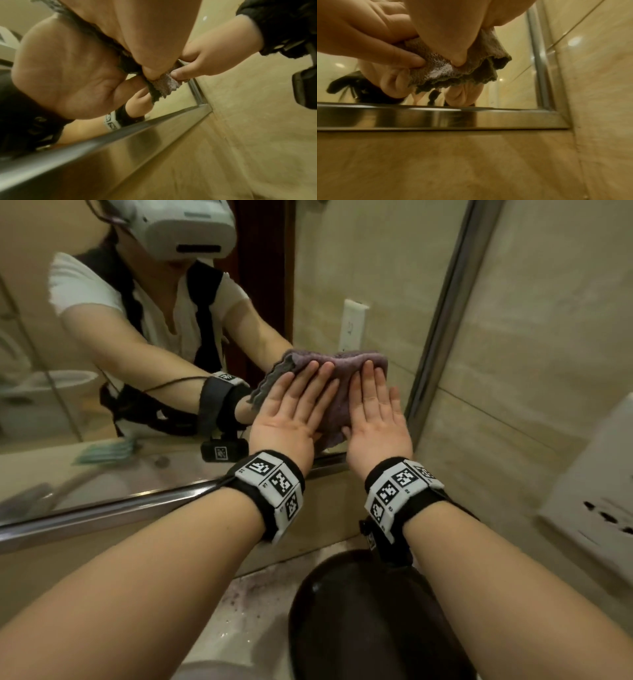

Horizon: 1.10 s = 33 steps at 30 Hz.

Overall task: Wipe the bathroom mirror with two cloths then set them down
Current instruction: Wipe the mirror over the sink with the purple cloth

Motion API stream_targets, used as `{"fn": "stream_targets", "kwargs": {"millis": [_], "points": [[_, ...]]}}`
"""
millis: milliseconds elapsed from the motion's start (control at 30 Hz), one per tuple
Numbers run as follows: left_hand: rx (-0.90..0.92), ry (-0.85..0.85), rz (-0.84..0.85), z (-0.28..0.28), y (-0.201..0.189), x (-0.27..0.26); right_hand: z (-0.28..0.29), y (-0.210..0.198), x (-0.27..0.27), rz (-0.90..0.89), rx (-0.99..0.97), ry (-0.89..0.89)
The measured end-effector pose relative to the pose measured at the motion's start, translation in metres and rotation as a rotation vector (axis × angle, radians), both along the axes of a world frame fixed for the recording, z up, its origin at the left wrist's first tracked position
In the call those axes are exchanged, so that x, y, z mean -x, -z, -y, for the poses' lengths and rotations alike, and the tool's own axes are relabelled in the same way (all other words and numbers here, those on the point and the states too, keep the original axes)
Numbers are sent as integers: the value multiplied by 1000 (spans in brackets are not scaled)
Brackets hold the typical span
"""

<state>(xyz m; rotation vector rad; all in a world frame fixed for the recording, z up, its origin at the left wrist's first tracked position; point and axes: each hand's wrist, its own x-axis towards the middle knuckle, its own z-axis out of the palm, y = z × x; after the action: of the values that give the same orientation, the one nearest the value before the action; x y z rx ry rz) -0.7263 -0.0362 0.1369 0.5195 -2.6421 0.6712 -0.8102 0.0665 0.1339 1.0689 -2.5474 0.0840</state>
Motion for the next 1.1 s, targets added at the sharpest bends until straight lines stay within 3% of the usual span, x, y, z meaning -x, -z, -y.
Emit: {"fn": "stream_targets", "kwargs": {"millis": [267, 467, 767, 900, 1100], "points": [[81, 80, -9, -32, -2, 44, -31, -1, 40, -8, 12, 55], [126, 128, 79, -35, 24, 50, -44, 32, 45, 81, 2, 59], [99, 200, 193, -45, 35, 44, -54, 36, 43, 83, 61, -5], [11, 343, 125, -40, 37, 35, -55, 42, 43, 139, 30, -7], [59, 478, 160, -32, 38, 40, -60, 42, 41, 187, -57, -14]]}}
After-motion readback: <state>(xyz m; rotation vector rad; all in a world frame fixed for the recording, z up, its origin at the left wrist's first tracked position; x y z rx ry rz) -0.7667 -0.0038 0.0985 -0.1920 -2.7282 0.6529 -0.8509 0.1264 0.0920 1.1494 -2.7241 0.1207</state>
